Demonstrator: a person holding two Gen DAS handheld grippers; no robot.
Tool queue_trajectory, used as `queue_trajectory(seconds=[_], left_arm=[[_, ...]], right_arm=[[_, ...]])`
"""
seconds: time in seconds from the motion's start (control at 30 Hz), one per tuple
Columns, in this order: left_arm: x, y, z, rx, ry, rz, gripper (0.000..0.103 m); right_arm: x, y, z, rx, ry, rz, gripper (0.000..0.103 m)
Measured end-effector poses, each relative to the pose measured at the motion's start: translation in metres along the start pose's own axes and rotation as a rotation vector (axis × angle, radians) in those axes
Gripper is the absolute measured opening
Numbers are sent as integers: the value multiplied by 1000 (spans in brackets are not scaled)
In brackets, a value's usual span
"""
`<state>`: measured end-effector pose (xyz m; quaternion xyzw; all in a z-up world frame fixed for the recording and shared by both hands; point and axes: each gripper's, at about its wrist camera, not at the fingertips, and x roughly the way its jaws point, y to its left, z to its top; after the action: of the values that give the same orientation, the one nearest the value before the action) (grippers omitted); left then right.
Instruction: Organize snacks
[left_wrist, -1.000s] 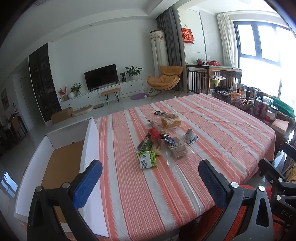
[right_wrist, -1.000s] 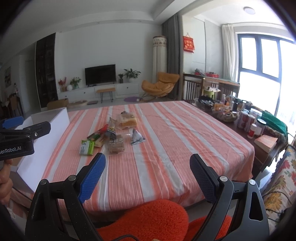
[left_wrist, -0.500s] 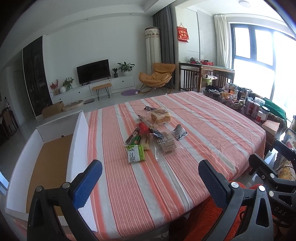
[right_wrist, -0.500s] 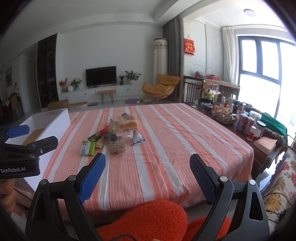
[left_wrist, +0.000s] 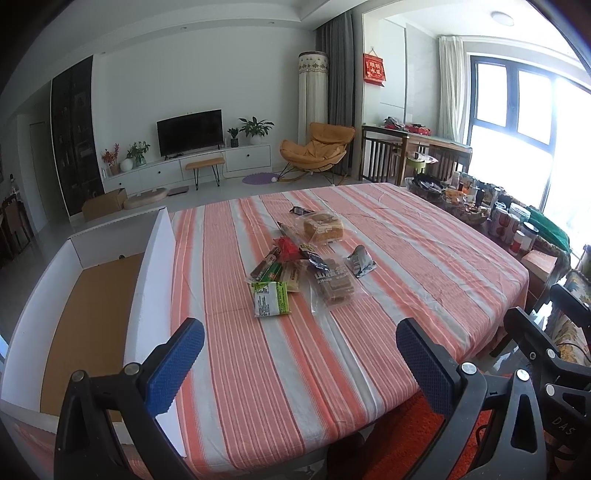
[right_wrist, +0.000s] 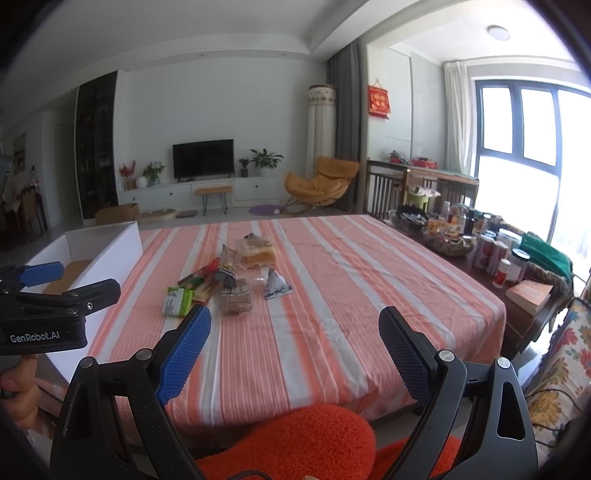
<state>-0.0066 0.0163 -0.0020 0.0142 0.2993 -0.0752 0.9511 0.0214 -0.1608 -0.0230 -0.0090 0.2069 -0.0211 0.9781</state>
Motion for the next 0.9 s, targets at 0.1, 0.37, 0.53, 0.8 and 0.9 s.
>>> queue_trajectory(seconds=[0.1, 0.37, 0.53, 0.8, 0.9], left_arm=[[2, -1, -1, 0, 5, -6, 103], [9, -1, -1, -4, 38, -2, 103], [7, -2, -3, 5, 31, 7, 103], [21, -1, -6, 7, 96, 17, 103], [30, 0, -10, 12, 139, 37, 103]], right_arm=[[1, 1, -1, -3, 6, 1, 94], [1, 3, -1, -2, 5, 3, 94], [0, -5, 1, 28, -8, 0, 94], [3, -6, 0, 31, 6, 0, 94], [6, -6, -1, 28, 15, 2, 94]])
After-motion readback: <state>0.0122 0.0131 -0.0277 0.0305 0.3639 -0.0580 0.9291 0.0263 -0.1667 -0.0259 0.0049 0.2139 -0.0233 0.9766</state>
